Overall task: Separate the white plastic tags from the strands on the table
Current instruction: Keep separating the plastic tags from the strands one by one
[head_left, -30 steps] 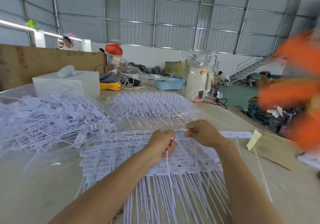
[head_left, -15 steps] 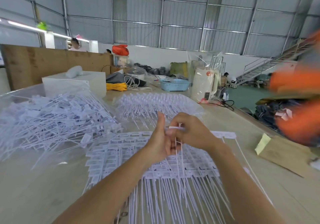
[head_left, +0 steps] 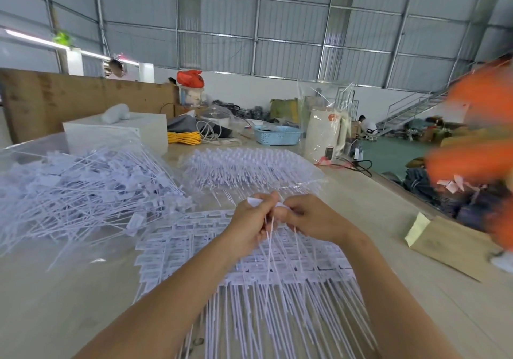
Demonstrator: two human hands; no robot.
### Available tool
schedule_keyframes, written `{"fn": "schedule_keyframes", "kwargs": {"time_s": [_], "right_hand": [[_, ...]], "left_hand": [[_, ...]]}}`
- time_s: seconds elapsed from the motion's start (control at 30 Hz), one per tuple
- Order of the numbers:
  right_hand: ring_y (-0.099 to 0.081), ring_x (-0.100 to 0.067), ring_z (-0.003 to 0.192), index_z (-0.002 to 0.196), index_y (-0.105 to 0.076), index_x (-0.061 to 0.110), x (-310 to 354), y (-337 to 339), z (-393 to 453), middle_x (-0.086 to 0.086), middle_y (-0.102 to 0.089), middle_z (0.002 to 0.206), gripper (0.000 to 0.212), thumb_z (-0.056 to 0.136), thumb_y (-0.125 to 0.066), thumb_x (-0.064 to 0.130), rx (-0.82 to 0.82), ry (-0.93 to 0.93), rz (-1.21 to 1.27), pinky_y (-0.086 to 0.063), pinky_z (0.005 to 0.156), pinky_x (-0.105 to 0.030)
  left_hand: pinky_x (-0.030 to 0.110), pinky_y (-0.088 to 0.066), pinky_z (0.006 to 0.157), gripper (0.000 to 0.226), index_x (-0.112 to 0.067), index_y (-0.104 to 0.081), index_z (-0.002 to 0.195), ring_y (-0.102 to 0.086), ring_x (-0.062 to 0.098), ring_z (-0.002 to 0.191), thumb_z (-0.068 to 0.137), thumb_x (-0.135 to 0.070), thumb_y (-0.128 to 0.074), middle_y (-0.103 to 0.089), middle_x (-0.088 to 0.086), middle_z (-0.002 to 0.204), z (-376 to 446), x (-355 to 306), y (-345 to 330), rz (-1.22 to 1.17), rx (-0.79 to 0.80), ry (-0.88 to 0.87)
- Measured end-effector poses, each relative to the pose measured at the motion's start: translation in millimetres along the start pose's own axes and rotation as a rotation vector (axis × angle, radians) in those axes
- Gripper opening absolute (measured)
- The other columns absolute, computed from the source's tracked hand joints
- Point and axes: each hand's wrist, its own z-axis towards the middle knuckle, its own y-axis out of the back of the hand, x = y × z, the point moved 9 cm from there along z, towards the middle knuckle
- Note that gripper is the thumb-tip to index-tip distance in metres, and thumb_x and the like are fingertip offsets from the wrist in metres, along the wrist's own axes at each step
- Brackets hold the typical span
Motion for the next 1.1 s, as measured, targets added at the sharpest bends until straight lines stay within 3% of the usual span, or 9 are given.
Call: {"fn": "schedule_keyframes", "kwargs": {"time_s": [0.1,0.2,0.37,0.57,0.67,0.73,0.83,0.97,1.1], "right_hand": [[-0.047,0.001,0.052,0.076,-0.067,0.018,4.0,-5.7,1.1,0.011,-0.061,0.06,0.021,0.093,-0.056,0.021,0.015,0.04,0.069,-0.037,0.055,-0.012],[-0.056,-0.01,0.071,0.087,-0.071,0.008,-1.4,-3.6,1.4,-0.01,-0.07,0.081,0.015,0.092,-0.058,0.013,-0.002,0.037,0.099,-0.044,0.071,-0.023],[-0.068,-0.018,0.093,0.088,-0.074,0.01,-9.9,-5.8,4.4,-0.005,-0.074,0.088,0.012,0.089,-0.063,0.012,-0.024,0.034,0.056,-0.048,0.094,-0.036],[-0.054,-0.023,0.076,0.07,-0.055,0.017,-51.8,21.8,-2.0,0.003,-0.053,0.07,0.031,0.09,-0.057,0.041,-0.172,-0.163,-0.566,-0.033,0.06,-0.029],[-0.037,-0.021,0.059,0.058,-0.034,0.013,-55.3,54.9,-13.1,-0.001,-0.037,0.056,0.045,0.092,-0.057,0.032,-0.408,-0.179,-0.266,-0.029,0.055,-0.032],[-0.034,-0.016,0.057,0.059,-0.037,0.008,-36.6,61.0,-10.1,-0.005,-0.036,0.057,0.043,0.091,-0.057,0.028,-0.504,-0.103,-0.094,-0.028,0.056,-0.03],[-0.036,-0.005,0.054,0.059,-0.04,0.019,-0.5,25.4,5.6,0.004,-0.04,0.058,0.036,0.089,-0.061,0.024,-0.352,0.016,-0.059,-0.031,0.054,-0.021],[-0.049,-0.018,0.064,0.079,-0.055,0.01,9.6,-2.6,12.2,-0.006,-0.056,0.071,0.02,0.086,-0.067,0.024,-0.262,0.096,-0.219,-0.037,0.06,-0.024],[-0.043,0.0,0.072,0.087,-0.052,0.015,1.8,5.9,7.8,0.006,-0.044,0.086,0.027,0.073,-0.075,0.009,-0.303,0.116,-0.143,-0.036,0.066,-0.008]], "left_hand": [[0.014,-0.026,0.035,0.028,-0.008,-0.052,0.07,-0.034,0.008,0.031,0.092,-0.023,-0.06,-0.042,-0.002,0.041,-3.5,-5.4,-3.3,0.025,0.031,-0.038],[0.014,-0.025,0.036,0.033,-0.01,-0.047,0.064,-0.031,0.008,0.031,0.092,-0.018,-0.06,-0.039,-0.004,0.039,-5.4,-9.8,-4.2,0.096,0.025,-0.097],[0.017,-0.03,0.039,0.038,-0.012,-0.05,0.061,-0.038,0.009,0.032,0.094,-0.027,-0.058,-0.045,-0.003,0.039,-8.6,-9.5,-0.3,0.304,-0.076,-0.113],[0.015,-0.026,0.036,0.026,-0.014,-0.055,0.071,-0.03,0.008,0.027,0.095,-0.024,-0.057,-0.035,-0.008,0.033,-5.7,-5.2,11.9,0.273,-0.135,0.051],[0.014,-0.027,0.036,0.026,-0.016,-0.054,0.073,-0.032,0.009,0.03,0.093,-0.031,-0.06,-0.039,-0.003,0.04,-1.1,-8.8,20.7,-0.003,-0.114,0.121],[0.017,-0.035,0.04,0.023,-0.014,-0.056,0.079,-0.043,0.011,0.035,0.094,-0.031,-0.057,-0.05,0.002,0.046,1.2,-4.0,30.8,-0.043,-0.14,0.154],[0.014,-0.033,0.037,0.028,-0.011,-0.057,0.085,-0.045,0.009,0.037,0.098,-0.033,-0.048,-0.055,0.002,0.048,0.1,9.6,26.4,-0.003,-0.074,0.198],[0.014,-0.024,0.035,0.062,-0.008,-0.06,0.084,-0.037,0.009,0.039,0.086,-0.067,-0.04,-0.048,0.0,0.05,-4.6,9.2,-4.9,0.007,0.124,0.193],[0.014,-0.023,0.035,0.032,-0.002,-0.059,0.09,-0.04,0.009,0.038,0.089,-0.034,-0.063,-0.054,0.003,0.048,-8.8,16.1,-5.4,0.077,0.05,0.203]]}}
